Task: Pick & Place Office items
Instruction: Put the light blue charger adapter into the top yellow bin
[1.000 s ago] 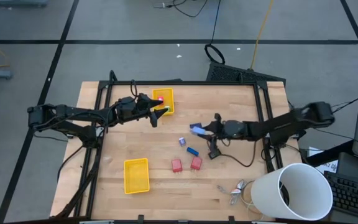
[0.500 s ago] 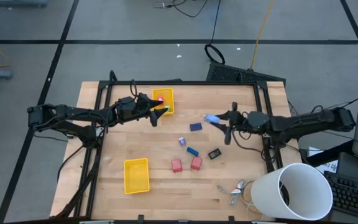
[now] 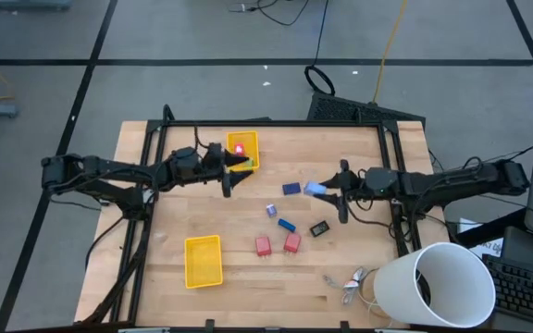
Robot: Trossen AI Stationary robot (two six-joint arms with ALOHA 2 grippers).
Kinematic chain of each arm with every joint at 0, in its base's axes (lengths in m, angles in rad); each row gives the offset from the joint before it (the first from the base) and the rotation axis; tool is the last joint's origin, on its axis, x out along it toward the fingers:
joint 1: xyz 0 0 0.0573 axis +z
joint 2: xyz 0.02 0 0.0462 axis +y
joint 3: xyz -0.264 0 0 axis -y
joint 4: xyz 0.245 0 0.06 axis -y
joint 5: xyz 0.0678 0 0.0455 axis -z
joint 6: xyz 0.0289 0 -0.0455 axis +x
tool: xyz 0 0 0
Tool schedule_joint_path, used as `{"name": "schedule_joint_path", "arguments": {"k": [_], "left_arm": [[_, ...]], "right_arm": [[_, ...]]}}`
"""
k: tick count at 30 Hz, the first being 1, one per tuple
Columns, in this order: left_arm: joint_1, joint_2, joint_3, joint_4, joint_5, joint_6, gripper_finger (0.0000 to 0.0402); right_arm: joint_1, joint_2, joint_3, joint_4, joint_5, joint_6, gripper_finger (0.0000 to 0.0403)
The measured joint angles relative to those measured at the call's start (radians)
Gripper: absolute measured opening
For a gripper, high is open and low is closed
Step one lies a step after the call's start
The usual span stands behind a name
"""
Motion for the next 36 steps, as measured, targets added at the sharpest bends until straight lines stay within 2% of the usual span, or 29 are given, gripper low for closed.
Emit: {"name": "schedule_joint_path", "arguments": {"k": [5,10,14,18,20,29,36], "left_arm": [[-0.085,0.0,0.0,0.054,0.06,0.158,0.0269],[-0.168,0.02,0.0,0.062,0.061,0.311,0.0269],[-0.211,0.082,0.0,0.154,0.044,0.368,0.0269],[-0.22,0.171,0.002,0.269,0.016,0.37,0.0269],[-0.213,0.208,0.034,0.276,0.011,0.34,0.0269],[-0.19,0.387,0.293,0.079,0.01,0.246,0.0269],[-0.209,0.499,0.396,0.051,0.046,0.244,0.0269]], "right_arm": [[0.0,0.04,0.0,0.075,-0.062,-0.006,0.0123],[0.002,0.084,0.0,0.195,-0.146,-0.017,0.0123],[0.011,0.134,0.0,0.272,-0.148,-0.029,0.0123],[0.011,0.181,0.0,0.322,-0.147,-0.031,0.0123],[0.011,0.199,0.0,0.338,-0.147,-0.031,0.0123],[0.011,0.224,0.0,0.38,-0.149,-0.035,0.0123],[0.012,0.22,-0.002,0.359,-0.201,-0.035,0.0123]]}}
